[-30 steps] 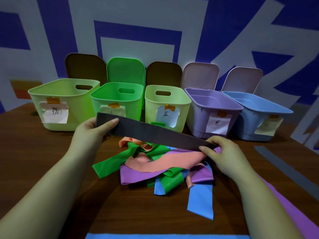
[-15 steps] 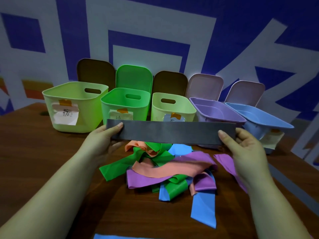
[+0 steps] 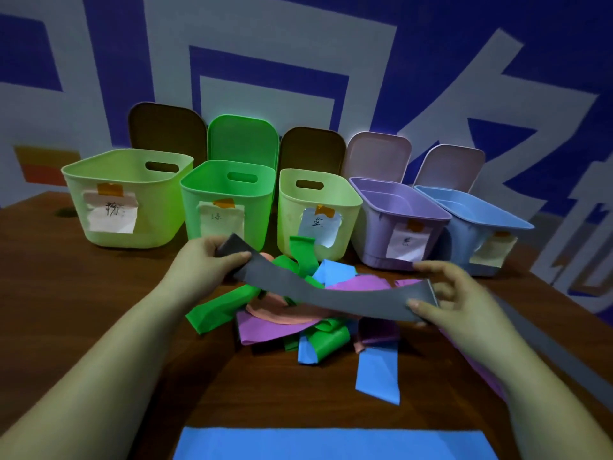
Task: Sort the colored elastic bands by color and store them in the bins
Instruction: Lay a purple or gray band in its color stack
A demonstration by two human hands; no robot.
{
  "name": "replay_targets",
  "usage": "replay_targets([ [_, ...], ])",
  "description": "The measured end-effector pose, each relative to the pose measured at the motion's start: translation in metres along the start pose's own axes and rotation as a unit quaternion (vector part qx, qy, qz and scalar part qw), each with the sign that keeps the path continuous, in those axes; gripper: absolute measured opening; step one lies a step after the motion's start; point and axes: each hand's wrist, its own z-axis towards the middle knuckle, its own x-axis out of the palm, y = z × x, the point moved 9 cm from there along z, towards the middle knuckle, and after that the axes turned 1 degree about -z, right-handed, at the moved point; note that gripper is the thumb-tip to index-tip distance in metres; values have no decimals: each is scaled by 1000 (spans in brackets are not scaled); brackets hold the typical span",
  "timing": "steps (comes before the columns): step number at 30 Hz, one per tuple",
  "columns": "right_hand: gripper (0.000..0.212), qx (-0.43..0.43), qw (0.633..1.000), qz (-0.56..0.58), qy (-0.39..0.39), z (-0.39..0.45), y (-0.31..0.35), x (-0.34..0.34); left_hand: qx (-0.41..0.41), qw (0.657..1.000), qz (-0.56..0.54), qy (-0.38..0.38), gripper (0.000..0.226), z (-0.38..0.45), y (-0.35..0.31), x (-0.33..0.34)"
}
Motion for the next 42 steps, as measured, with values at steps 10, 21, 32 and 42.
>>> replay_targets([
  [10,31,-37,994,76,-74,-49,-7,-16,-138,945,-277,109,9,-10,13,22],
  [21,45,-21,993,-114,-18,-40,-8,-21,-48,942,-276,184,51,-15,-6,37],
  [32,37,-86,964,-144,206,-6,71,106,-18,934,-282,220,44,-31,-20,53],
  [42,28,-93,952,-134,260,-3,67,126,-85,892,-418,151,13,-31,-24,51],
])
